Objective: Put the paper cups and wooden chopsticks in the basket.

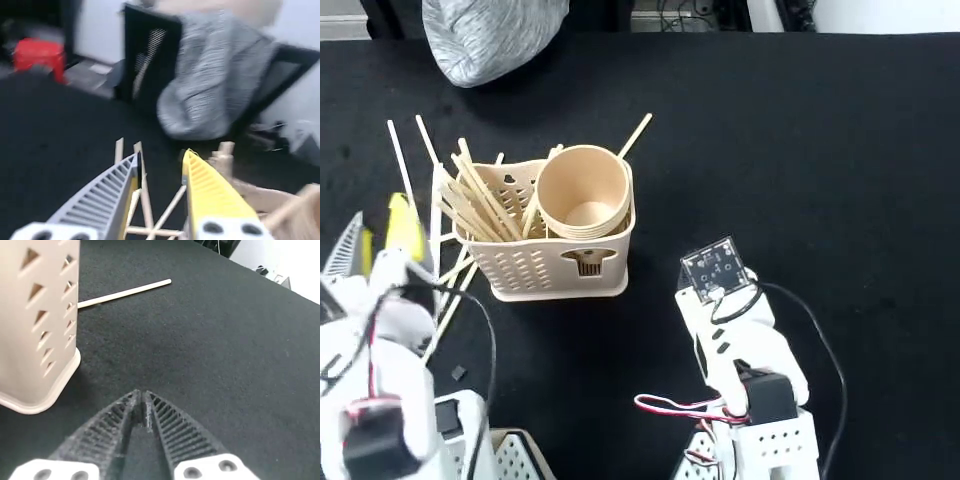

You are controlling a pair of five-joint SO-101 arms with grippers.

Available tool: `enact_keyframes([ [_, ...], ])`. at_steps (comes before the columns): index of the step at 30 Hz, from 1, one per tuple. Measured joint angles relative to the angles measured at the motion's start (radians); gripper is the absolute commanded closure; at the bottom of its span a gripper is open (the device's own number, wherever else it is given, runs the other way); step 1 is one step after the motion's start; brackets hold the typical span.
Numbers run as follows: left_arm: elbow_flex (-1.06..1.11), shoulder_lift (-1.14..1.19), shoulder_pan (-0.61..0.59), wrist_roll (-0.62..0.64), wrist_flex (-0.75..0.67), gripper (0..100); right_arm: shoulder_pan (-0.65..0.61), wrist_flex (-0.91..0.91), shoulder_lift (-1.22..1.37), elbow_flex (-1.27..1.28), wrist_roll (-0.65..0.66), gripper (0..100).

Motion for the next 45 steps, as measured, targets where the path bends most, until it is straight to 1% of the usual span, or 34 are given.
enact_keyframes([
  [3,-0.002,0.123,-0.071,0.002,0.0,84,0.0,0.0,0.0,0.0,0.0,98.4],
  [6,-0.028,0.302,-0.12,0.002,-0.003,84,0.0,0.0,0.0,0.0,0.0,98.4],
  [9,-0.077,0.508,-0.15,-0.04,-0.008,84,0.0,0.0,0.0,0.0,0.0,98.4],
  [17,-0.253,1.063,-0.158,-0.138,-0.008,84,0.0,0.0,0.0,0.0,0.0,98.4],
  [20,-0.341,1.254,-0.158,-0.167,-0.008,84,0.0,0.0,0.0,0.0,0.0,98.4],
  [24,-0.476,1.502,-0.158,-0.172,-0.014,84,0.0,0.0,0.0,0.0,0.0,98.4],
  [30,-0.661,1.847,-0.158,-0.25,-0.014,84,0.0,0.0,0.0,0.0,0.0,98.4],
  [34,-0.749,1.976,-0.153,-0.307,-0.014,84,0.0,0.0,0.0,0.0,0.0,98.4],
  [39,-0.778,2.004,-0.143,-0.351,-0.011,85,0.0,0.0,0.0,0.0,0.0,98.4],
  [41,-0.779,2.004,-0.143,-0.368,-0.011,90,0.0,0.0,0.0,0.0,0.0,98.4],
  [43,-0.779,2.004,-0.141,-0.374,-0.011,97,0.0,0.0,0.0,0.0,0.0,98.4],
  [44,-0.779,2.005,-0.137,-0.374,-0.011,98,0.0,0.0,0.0,0.0,0.0,98.4],
  [45,-0.779,2.005,-0.132,-0.374,-0.011,96,0.0,0.0,0.0,0.0,0.0,98.4],
])
